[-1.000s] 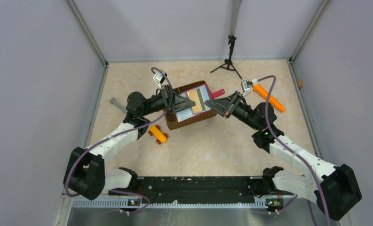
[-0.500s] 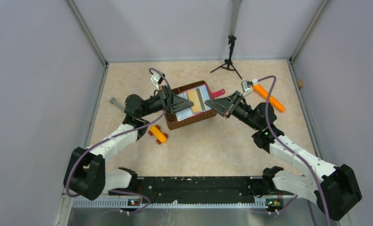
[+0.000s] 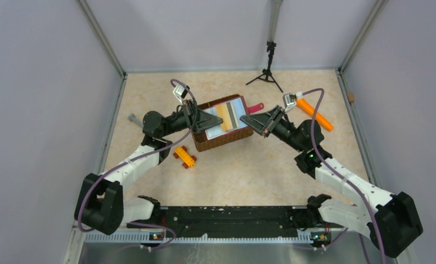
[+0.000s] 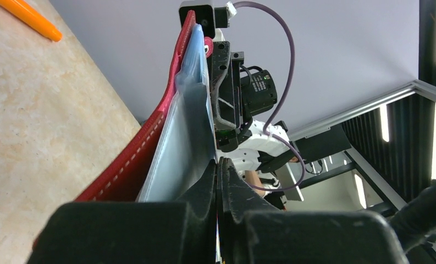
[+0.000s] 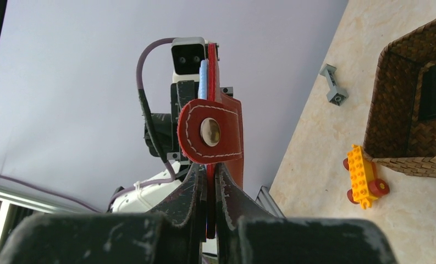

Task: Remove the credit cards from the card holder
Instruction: Remove the credit card from the card holder.

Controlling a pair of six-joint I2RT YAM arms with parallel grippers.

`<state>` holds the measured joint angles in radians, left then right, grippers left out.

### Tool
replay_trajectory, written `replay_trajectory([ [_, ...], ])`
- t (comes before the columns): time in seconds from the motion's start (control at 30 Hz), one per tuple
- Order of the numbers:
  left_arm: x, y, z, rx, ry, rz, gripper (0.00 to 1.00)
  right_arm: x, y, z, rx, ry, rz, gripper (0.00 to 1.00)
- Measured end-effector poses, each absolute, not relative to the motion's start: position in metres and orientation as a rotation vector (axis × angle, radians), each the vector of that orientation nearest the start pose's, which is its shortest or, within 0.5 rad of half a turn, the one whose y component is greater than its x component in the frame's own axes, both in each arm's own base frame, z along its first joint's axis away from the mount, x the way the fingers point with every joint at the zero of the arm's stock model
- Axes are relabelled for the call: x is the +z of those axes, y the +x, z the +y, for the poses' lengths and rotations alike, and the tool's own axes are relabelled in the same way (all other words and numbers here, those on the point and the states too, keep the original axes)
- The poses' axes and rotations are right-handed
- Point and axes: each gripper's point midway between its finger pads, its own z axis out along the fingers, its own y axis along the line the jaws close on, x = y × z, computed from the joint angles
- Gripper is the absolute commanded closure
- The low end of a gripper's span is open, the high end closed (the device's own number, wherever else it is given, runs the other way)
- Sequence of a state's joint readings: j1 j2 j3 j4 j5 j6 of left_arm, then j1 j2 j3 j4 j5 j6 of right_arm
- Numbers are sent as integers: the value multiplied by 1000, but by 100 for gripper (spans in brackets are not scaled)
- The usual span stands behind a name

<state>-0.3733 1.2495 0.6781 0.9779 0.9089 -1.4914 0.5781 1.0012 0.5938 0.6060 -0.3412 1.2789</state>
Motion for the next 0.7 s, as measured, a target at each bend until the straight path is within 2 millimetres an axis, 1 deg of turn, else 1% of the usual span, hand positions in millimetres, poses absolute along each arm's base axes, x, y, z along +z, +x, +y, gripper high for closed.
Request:
replay_trajectory([
  [0.23,332,231,-257,-1981,121,1686,100,328,243,266,1716,252,1606,100],
  [0.4,322,233,-250,-1950,99,1705,100,322,245,253,1659,311,1595,100],
  [0.57,312,238,-248,-1918,79,1738,100,310,253,236,1523,371,1606,100],
  [0.63,307,239,-248,-1898,79,1754,100,301,257,226,1431,389,1625,100],
  [0.7,297,242,-248,-1857,78,1793,100,289,262,213,1303,411,1655,100],
])
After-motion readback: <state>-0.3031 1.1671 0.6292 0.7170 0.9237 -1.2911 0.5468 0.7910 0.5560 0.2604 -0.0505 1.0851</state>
